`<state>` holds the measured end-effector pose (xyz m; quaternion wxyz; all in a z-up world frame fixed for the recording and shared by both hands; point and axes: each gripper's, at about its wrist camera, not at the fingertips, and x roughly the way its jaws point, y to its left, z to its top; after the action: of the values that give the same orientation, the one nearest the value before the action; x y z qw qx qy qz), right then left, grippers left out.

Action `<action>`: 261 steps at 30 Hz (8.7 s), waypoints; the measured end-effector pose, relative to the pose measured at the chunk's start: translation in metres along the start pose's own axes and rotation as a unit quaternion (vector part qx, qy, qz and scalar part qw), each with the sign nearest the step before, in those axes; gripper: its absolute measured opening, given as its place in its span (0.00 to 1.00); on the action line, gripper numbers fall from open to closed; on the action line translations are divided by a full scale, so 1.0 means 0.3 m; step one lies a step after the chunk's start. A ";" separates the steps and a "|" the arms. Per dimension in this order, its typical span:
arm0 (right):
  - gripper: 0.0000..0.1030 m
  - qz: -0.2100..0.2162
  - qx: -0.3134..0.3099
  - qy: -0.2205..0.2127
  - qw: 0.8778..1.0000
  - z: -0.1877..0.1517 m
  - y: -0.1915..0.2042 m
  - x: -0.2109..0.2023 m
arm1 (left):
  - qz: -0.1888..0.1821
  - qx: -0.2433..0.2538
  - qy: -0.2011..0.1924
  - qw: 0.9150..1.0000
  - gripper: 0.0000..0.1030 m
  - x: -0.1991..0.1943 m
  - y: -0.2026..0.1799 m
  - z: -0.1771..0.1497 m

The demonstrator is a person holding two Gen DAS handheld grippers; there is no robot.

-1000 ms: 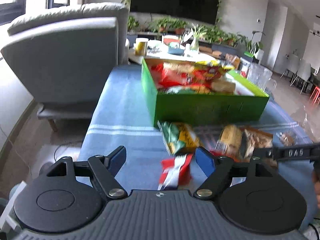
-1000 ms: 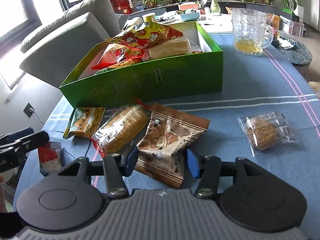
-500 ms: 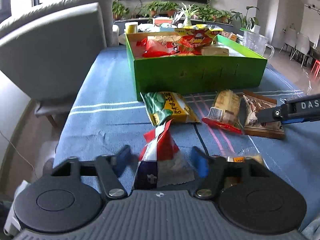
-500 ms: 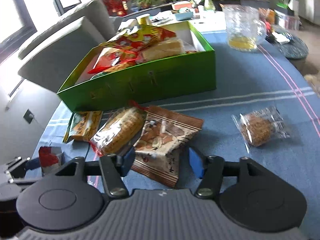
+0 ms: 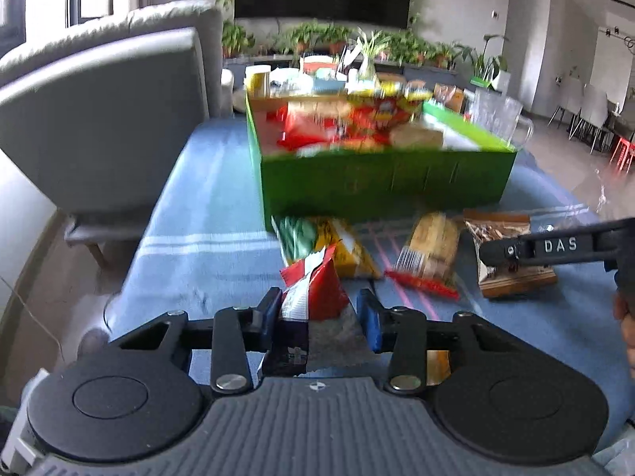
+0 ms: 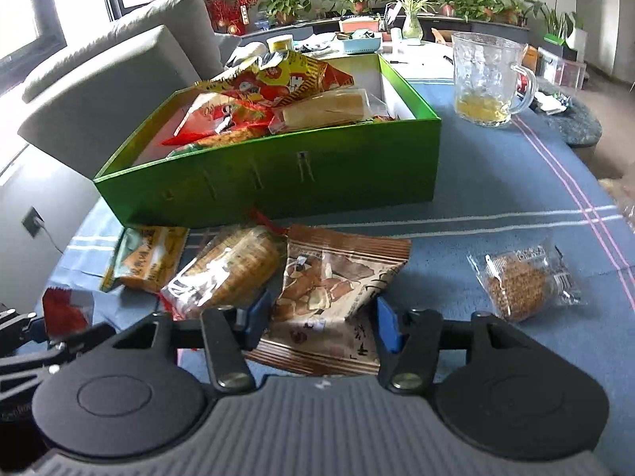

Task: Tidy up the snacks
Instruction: 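Lift both held bags over the green box with both tools, then lower both bags into the green box and open both tools, then grasp the orange-labelled sachima pack with the left tool while the right tool reaches toward the bread-stick pack, then hold the sachima pack in the left tool while the right tool grasps the clear bread-stick pack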

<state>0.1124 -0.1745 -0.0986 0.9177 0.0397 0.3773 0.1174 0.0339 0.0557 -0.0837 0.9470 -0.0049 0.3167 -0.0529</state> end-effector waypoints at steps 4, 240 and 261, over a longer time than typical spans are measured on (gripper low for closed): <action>0.82 0.008 0.005 -0.028 1.000 0.025 -0.020 -0.065 | -0.011 0.000 -0.026 1.000 0.38 -0.045 -0.008 0.043; 0.82 0.017 0.088 -0.004 0.996 0.065 0.065 0.027 | -0.010 -0.024 0.023 0.999 0.41 -0.062 -0.005 0.021; 0.82 -0.062 -0.008 0.008 0.998 0.018 0.094 0.096 | -0.011 -0.037 0.012 0.999 0.41 -0.077 0.017 0.030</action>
<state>0.1309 -0.1399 -0.1099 0.9204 0.0079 0.3856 0.0641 0.0215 0.0631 -0.0630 0.9416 -0.0428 0.3299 -0.0516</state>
